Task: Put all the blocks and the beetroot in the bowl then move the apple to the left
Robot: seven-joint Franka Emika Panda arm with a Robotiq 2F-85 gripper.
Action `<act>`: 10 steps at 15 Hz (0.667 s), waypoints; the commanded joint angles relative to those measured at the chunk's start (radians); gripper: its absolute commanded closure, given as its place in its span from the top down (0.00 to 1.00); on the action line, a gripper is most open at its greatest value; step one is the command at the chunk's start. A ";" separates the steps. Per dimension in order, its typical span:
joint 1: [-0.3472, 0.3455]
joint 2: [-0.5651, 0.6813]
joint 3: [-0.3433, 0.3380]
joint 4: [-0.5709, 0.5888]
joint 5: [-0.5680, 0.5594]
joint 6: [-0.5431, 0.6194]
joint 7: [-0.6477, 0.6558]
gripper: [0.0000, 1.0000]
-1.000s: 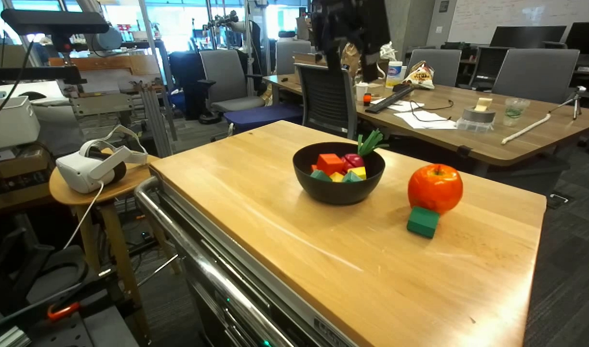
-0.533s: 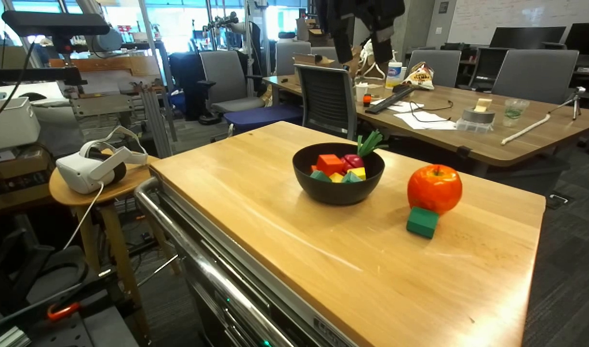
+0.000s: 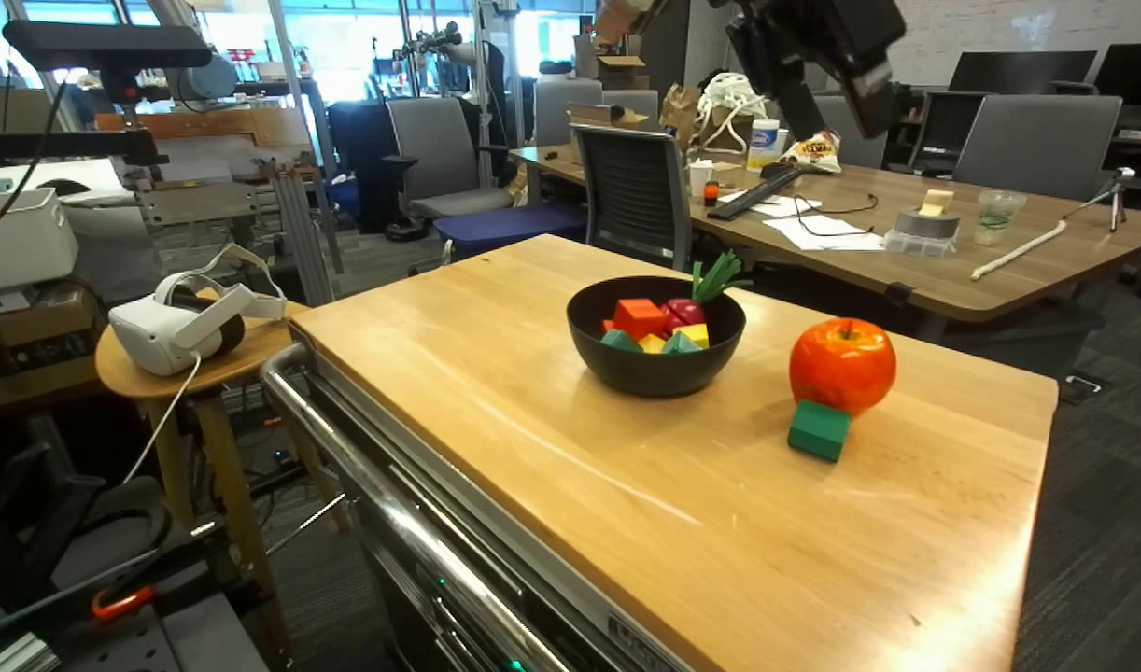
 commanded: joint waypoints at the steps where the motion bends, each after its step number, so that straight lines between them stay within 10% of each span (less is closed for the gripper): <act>1: -0.002 0.148 -0.055 0.144 0.060 -0.067 0.036 1.00; 7: -0.032 0.320 -0.085 0.260 0.493 -0.049 -0.244 1.00; 10: 0.011 0.291 -0.126 0.198 0.434 -0.044 -0.193 1.00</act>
